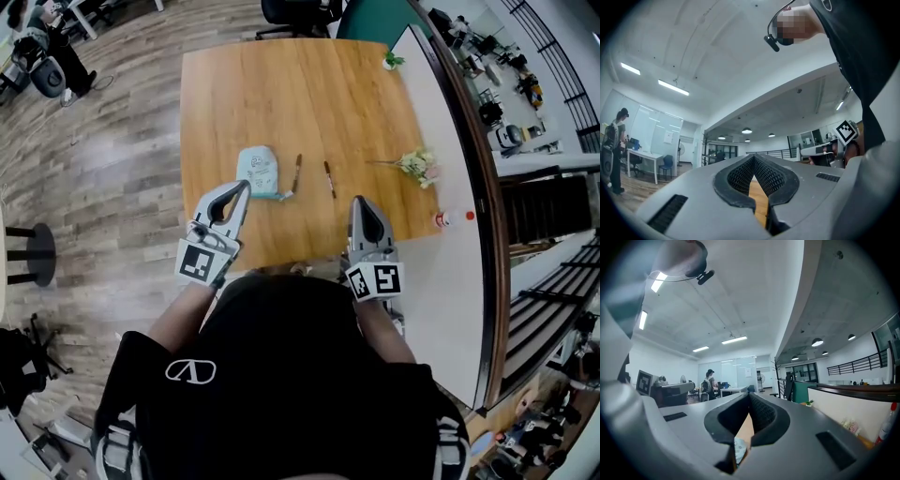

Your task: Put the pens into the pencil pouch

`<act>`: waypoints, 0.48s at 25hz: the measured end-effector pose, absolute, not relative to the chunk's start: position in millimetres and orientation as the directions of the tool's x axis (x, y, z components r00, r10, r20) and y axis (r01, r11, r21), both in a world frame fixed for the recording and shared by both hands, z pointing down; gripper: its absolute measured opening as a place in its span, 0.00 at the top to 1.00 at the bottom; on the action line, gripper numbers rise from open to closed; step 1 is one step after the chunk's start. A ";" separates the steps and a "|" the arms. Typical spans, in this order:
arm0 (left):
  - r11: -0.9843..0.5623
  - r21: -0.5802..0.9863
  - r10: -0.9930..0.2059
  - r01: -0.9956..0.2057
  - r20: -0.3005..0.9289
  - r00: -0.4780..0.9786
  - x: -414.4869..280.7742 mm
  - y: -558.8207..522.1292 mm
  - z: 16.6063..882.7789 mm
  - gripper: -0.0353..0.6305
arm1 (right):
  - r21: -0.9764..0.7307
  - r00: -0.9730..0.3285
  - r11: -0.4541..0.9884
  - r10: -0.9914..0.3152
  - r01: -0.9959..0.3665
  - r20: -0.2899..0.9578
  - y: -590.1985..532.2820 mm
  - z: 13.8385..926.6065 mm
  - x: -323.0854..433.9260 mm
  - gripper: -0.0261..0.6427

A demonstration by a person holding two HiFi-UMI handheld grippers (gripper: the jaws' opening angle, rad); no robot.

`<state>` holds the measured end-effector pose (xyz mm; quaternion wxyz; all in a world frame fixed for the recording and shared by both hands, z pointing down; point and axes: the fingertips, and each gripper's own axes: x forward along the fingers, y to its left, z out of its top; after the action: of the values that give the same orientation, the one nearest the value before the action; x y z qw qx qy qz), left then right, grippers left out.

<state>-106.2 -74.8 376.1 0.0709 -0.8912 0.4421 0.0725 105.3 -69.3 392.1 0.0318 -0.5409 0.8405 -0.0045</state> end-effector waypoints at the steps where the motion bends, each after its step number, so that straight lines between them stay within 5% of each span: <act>1: -0.600 -0.064 -0.777 -0.798 -0.190 0.600 -105.0 -76.2 376.8 0.94 | -0.044 -0.414 0.416 -0.909 -0.908 -0.044 -70.5 393.6 107.2 0.96; 4: -0.597 -0.130 -0.772 -0.792 -0.179 0.610 -96.5 -80.8 379.9 0.87 | -0.052 -0.418 0.419 -0.908 -0.907 -0.034 -71.8 399.1 112.4 0.96; 6: -0.576 -0.184 -0.782 -0.796 -0.157 0.603 -92.5 -87.8 382.6 0.38 | -0.056 -0.417 0.418 -0.908 -0.907 -0.035 -70.7 401.2 115.9 0.96; 12: -0.583 -0.245 -0.781 -0.775 -0.093 0.617 -93.2 -111.7 396.1 0.38 | -0.062 -0.399 0.400 -0.917 -0.914 -0.023 -73.7 406.2 128.2 0.96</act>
<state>-93.2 -111.7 396.1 0.1316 -0.8896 0.4371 -0.0125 128.2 -73.7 406.2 0.0267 -0.5474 0.8362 -0.0197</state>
